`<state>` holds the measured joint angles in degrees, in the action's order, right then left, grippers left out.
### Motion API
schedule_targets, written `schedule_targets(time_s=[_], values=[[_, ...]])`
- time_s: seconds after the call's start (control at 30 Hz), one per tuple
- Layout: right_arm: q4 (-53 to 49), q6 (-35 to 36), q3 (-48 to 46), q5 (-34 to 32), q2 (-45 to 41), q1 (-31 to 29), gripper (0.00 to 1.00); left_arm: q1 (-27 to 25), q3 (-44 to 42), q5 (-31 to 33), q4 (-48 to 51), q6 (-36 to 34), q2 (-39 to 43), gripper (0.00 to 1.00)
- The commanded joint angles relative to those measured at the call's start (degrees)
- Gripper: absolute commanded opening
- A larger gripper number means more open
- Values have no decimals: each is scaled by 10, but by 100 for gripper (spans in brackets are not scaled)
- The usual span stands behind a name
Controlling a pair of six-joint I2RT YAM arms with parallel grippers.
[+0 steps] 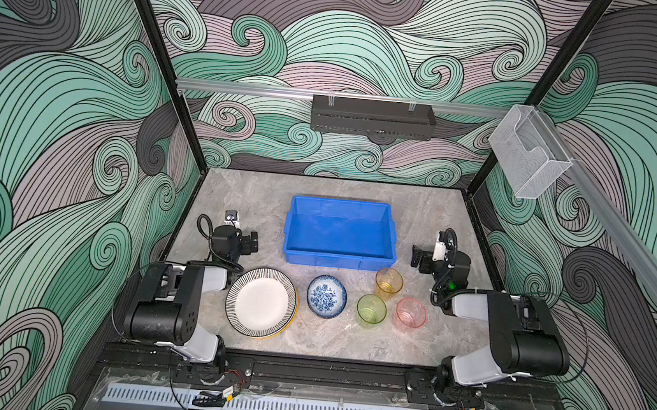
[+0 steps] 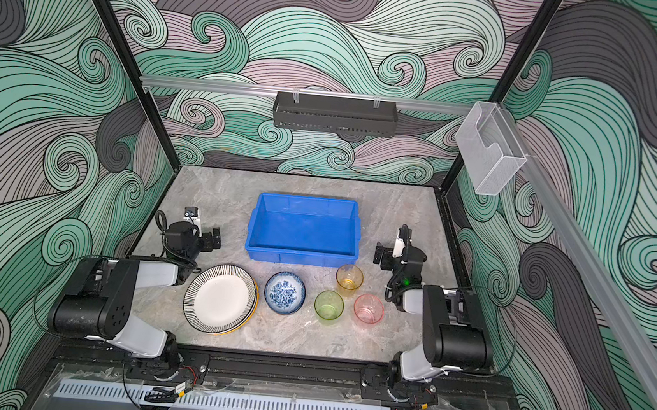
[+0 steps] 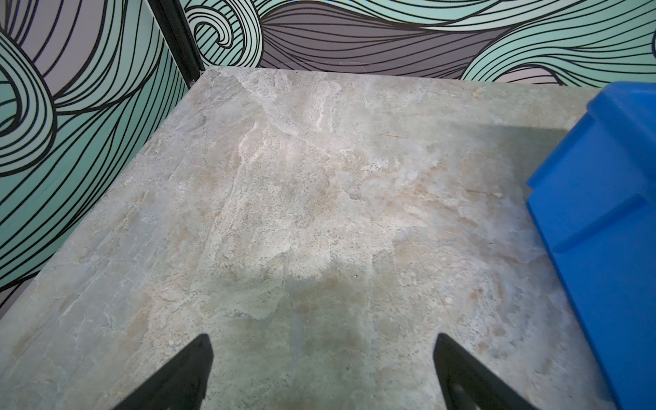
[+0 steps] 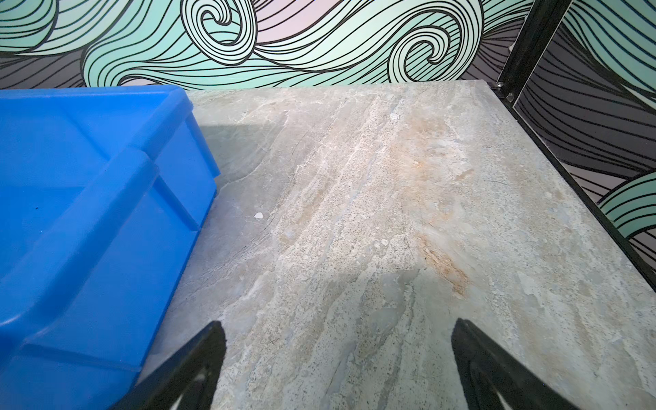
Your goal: Place the mixed dishes into the plastic bin
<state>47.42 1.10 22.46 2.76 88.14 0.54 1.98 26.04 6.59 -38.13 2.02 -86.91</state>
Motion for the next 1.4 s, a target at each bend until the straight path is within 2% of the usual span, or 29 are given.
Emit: schedule_targets(time_s=[0.0, 0.23, 0.4, 0.47, 0.57, 0.7, 0.87, 0.97, 1.17, 1.37], values=[[9, 6, 8, -7, -3, -3, 99, 5, 13, -3, 5, 4, -4, 99], [9, 6, 7, -7, -3, -3, 99, 5, 43, 27, 74, 19, 19, 99], [6, 1, 10, -25, -5, -5, 99, 5, 98, 54, 211, 38, 52, 99], [-67, -6, 40, -42, -30, -5, 99, 5, 122, 57, 271, 44, 74, 99], [-196, -2, 102, -33, -59, -5, 99, 5, 138, 76, 329, 67, 103, 99], [-245, -3, 121, -29, -104, -9, 99, 4, 151, 92, 395, 103, 148, 99], [-325, -11, 154, -43, -169, -13, 99, 5, 177, 49, 460, 120, 205, 99], [-373, -18, 179, -34, -194, -19, 99, 5, 202, 51, 493, 146, 234, 99], [-518, -56, 268, -8, -205, -32, 99, 5, 238, 38, 567, 170, 268, 98], [-651, -63, 364, 74, -178, -55, 99, 5, 305, 18, 707, 185, 256, 98]])
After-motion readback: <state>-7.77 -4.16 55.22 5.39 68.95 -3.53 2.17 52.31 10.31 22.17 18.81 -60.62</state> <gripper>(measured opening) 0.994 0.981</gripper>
